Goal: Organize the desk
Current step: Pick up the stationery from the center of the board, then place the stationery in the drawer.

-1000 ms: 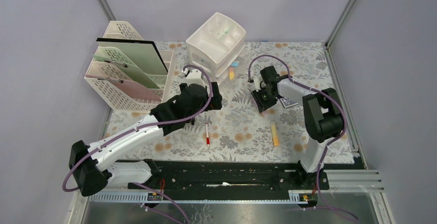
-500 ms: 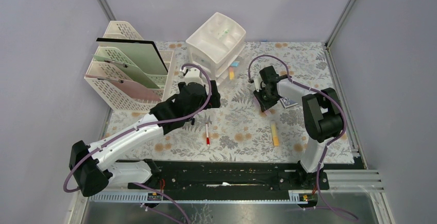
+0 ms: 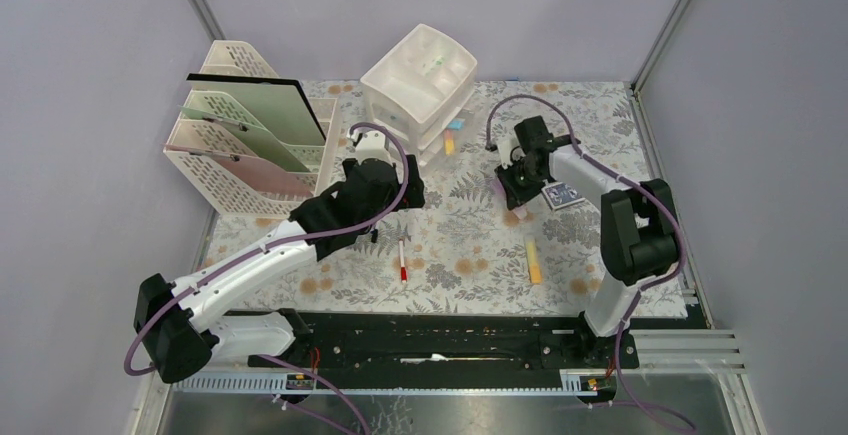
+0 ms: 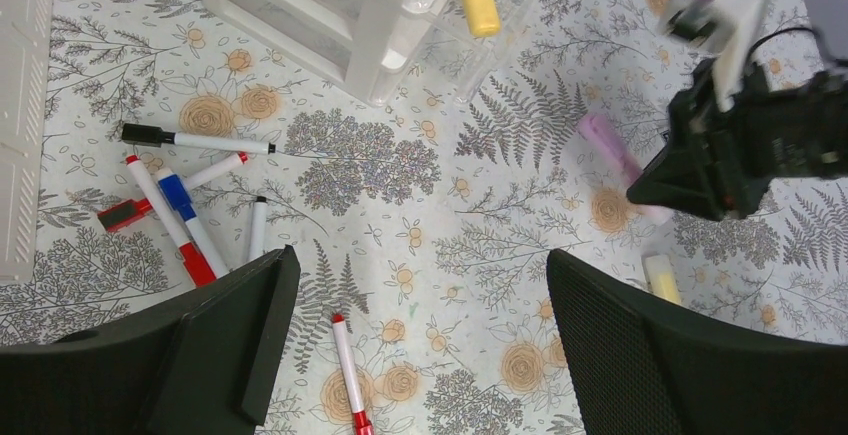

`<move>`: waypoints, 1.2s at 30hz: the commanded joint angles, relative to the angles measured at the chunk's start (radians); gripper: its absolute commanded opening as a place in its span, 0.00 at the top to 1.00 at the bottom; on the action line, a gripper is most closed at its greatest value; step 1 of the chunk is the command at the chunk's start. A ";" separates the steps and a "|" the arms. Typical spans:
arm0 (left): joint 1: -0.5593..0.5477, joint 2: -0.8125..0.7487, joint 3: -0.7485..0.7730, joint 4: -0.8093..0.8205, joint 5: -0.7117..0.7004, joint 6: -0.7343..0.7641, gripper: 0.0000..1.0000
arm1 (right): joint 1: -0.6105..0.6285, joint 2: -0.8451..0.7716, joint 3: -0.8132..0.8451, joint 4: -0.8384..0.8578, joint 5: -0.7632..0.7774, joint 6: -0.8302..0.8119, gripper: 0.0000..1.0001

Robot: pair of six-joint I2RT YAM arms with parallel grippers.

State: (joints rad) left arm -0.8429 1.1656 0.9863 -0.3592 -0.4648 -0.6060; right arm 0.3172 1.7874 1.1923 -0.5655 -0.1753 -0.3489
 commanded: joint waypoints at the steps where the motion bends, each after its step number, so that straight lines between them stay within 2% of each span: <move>1: 0.014 -0.038 -0.005 0.055 -0.022 0.017 0.01 | -0.033 -0.088 0.122 -0.079 -0.159 -0.036 1.00; 6: 0.021 -0.044 -0.003 0.055 -0.027 0.023 0.01 | -0.034 -0.084 0.244 -0.086 -0.289 0.030 1.00; 17: 0.028 -0.089 -0.017 0.037 -0.049 0.001 0.01 | -0.033 0.133 0.608 -0.036 -0.583 0.370 1.00; 31: 0.029 -0.098 0.003 0.001 -0.063 -0.036 0.01 | -0.033 0.225 0.560 0.234 -0.687 0.753 0.98; 36: 0.029 -0.077 0.022 -0.006 -0.057 -0.051 0.01 | -0.033 0.211 0.469 0.415 -0.669 0.901 0.96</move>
State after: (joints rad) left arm -0.8192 1.0813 0.9714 -0.3668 -0.5060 -0.6373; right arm 0.2810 1.9995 1.7203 -0.3485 -0.8238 0.3870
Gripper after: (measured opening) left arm 0.987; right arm 0.273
